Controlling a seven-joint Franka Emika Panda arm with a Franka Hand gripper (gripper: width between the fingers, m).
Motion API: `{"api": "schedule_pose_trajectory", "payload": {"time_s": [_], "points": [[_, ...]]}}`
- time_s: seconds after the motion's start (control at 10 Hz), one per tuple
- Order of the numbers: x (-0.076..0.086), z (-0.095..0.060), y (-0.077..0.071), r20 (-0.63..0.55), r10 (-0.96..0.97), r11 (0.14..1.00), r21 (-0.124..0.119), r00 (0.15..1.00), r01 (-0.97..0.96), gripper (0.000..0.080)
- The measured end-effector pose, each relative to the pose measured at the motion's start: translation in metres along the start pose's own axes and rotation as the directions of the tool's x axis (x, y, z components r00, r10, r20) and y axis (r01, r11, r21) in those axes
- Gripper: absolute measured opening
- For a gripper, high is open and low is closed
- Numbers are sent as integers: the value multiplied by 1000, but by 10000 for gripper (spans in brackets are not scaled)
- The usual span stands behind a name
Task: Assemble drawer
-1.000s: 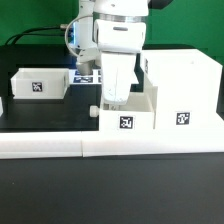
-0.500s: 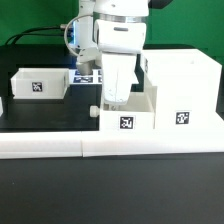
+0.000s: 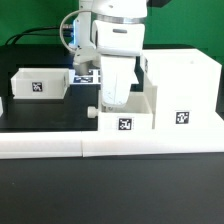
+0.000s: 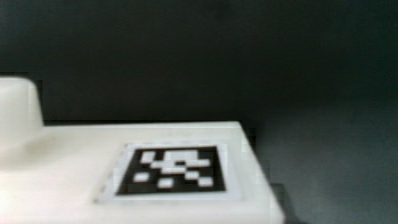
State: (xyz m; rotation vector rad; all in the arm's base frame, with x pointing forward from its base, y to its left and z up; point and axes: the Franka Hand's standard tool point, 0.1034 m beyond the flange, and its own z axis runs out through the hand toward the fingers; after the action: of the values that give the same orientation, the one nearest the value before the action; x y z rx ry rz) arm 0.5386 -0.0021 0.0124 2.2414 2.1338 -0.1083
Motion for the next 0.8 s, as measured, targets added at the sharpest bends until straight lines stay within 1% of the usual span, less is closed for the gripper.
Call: {"api": "schedule_pose_trajectory", "payload": {"time_s": [0.3, 0.4, 0.8], "points": [[0, 0, 0, 0, 2, 1000, 0, 1000, -2, 42], [6, 0, 0, -3, -4, 1000, 0, 1000, 4, 42], [5, -1, -5, -1, -8, 1000, 9, 1000, 8, 42]]}}
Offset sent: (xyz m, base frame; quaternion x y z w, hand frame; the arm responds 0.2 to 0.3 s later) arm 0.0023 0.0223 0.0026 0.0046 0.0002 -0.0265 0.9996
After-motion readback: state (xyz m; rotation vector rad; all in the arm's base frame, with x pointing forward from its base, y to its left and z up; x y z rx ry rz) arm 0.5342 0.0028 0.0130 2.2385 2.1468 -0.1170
